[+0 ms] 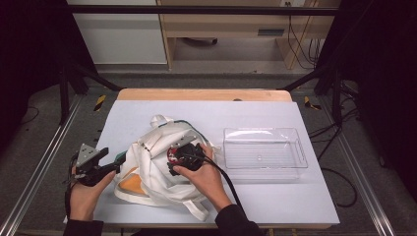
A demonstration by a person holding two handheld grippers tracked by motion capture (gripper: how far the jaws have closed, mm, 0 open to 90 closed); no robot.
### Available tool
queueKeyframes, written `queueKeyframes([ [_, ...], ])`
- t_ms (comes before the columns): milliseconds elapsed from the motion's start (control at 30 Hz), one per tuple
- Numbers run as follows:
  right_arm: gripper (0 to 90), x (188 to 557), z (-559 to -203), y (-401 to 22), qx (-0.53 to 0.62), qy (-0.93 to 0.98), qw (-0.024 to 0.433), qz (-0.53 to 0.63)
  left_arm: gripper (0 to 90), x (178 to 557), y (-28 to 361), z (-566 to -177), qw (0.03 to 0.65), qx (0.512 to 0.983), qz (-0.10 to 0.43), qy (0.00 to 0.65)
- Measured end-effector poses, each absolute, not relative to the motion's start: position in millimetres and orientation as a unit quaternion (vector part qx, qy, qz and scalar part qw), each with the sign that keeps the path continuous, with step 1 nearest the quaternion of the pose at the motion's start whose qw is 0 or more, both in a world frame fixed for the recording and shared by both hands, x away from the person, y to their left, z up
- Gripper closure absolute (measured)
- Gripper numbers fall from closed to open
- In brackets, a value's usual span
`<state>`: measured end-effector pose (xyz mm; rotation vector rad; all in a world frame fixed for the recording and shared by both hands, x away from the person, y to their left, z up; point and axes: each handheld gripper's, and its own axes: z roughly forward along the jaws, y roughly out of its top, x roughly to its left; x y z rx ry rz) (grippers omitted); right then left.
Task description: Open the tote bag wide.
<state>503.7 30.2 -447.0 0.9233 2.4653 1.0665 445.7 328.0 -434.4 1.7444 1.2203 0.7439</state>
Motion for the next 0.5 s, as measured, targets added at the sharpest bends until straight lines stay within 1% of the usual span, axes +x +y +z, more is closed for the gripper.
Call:
queueKeyframes([
  [500,23.2,508.1,-452.8,32.5,0.314,0.864,0.145,0.365,27.4,446.7,325.8,-436.7,0.424,0.705,0.294,0.487],
])
